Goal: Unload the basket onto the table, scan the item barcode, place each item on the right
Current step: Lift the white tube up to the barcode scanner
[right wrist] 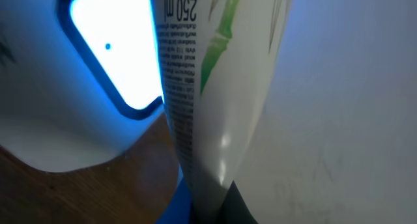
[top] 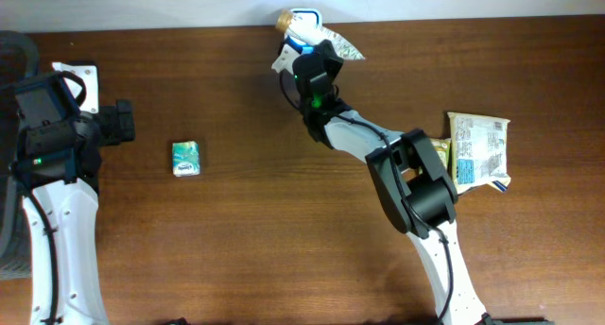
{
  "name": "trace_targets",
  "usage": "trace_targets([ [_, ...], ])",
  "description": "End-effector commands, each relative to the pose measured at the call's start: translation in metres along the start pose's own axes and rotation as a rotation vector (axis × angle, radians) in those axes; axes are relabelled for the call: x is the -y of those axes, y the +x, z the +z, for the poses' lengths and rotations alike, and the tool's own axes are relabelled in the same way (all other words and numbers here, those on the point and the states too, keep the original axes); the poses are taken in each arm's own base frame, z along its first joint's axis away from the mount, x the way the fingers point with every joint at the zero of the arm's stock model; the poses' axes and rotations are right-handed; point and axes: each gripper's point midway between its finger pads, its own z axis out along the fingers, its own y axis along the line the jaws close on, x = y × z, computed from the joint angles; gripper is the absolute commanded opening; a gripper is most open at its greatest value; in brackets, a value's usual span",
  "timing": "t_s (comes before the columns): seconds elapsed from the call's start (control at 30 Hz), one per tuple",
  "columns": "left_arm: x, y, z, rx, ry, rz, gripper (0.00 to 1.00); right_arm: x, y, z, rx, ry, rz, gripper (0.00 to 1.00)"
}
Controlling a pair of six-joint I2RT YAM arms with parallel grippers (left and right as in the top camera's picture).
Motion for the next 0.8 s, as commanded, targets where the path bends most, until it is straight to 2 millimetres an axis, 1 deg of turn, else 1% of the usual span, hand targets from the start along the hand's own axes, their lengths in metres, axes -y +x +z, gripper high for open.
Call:
trace_targets([
  [0.0,-0.004,-0.006,-0.006,0.020,-0.011,0.009,0.99,0.026,-0.001,0.004,0.002,0.053,0.032,0.04],
  [0.23,-0.004,-0.006,-0.006,0.020,-0.011,0.009,0.99,0.024,-0.008,0.000,0.018,0.050,0.033,0.04],
  [0.3,-0.004,-0.006,-0.006,0.020,-0.011,0.009,0.99,0.021,-0.013,-0.004,0.017,0.053,0.031,0.04],
  [0.37,-0.004,-0.006,-0.006,0.020,-0.011,0.009,0.99,0.026,-0.020,-0.011,0.016,0.064,0.039,0.04],
  [0.47,-0.004,-0.006,-0.006,0.020,-0.011,0.009,0.99,0.052,-0.036,-0.028,0.032,0.103,0.098,0.04],
  [0.53,-0.004,-0.006,-0.006,0.020,-0.011,0.009,0.99,0.086,-0.046,-0.046,0.034,0.151,0.185,0.04],
  [0.57,-0.004,-0.006,-0.006,0.020,-0.011,0.009,0.99,0.096,-0.050,-0.054,0.038,0.154,0.203,0.04],
  [0.6,-0.004,-0.006,-0.006,0.020,-0.011,0.009,0.99,0.103,-0.057,-0.066,0.045,0.117,0.177,0.04],
  [0.63,-0.004,-0.006,-0.006,0.020,-0.011,0.009,0.99,0.107,-0.062,-0.075,0.053,0.084,0.192,0.04],
  [0.67,-0.004,-0.006,-0.006,0.020,-0.011,0.009,0.99,0.110,-0.067,-0.091,0.066,0.012,0.240,0.04],
  [0.77,-0.004,-0.006,-0.006,0.020,-0.011,0.009,0.99,0.098,-0.071,-0.125,0.089,-0.203,0.313,0.04],
])
